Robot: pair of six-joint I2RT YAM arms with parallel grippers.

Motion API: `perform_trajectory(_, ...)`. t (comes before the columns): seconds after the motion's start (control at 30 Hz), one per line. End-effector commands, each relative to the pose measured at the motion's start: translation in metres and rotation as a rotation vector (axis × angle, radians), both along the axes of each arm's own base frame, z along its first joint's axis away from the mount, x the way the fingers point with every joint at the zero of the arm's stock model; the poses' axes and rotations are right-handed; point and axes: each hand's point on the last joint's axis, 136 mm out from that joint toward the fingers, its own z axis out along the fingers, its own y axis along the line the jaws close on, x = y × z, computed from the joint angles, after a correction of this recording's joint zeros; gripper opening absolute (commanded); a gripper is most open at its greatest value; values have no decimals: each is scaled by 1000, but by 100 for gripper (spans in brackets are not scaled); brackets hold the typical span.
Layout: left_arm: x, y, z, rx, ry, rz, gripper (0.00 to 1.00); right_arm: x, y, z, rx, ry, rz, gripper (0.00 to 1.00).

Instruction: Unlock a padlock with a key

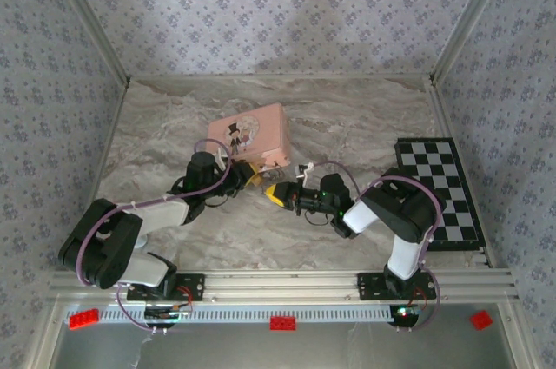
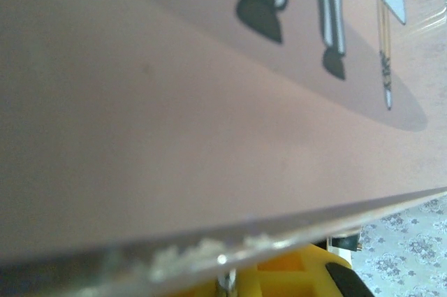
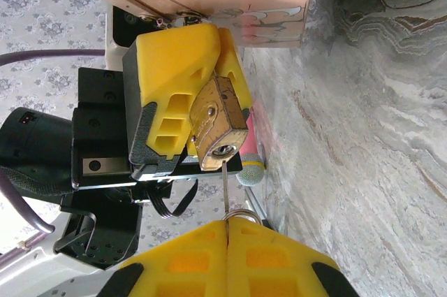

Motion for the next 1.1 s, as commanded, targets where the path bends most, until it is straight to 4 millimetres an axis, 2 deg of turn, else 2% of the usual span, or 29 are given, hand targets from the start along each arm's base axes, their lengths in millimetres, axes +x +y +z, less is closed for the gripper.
perform_trajectory(0.0,8,-4,32,-86,-77,-3,0,1,6,5,16,-19,18,0)
perform_trajectory(0.33,5,-6,27,-81,-72,-28,0,3,4,5,13,-21,13,0)
perform_trajectory(0.77,-3,-16,39,-94,-119,-86,0,9,-4,-7,-10,2,-8,0)
perform_trajectory(1.07,-5,-24,44,-98,-145,-102,0,9,-3,3,11,-15,-2,0)
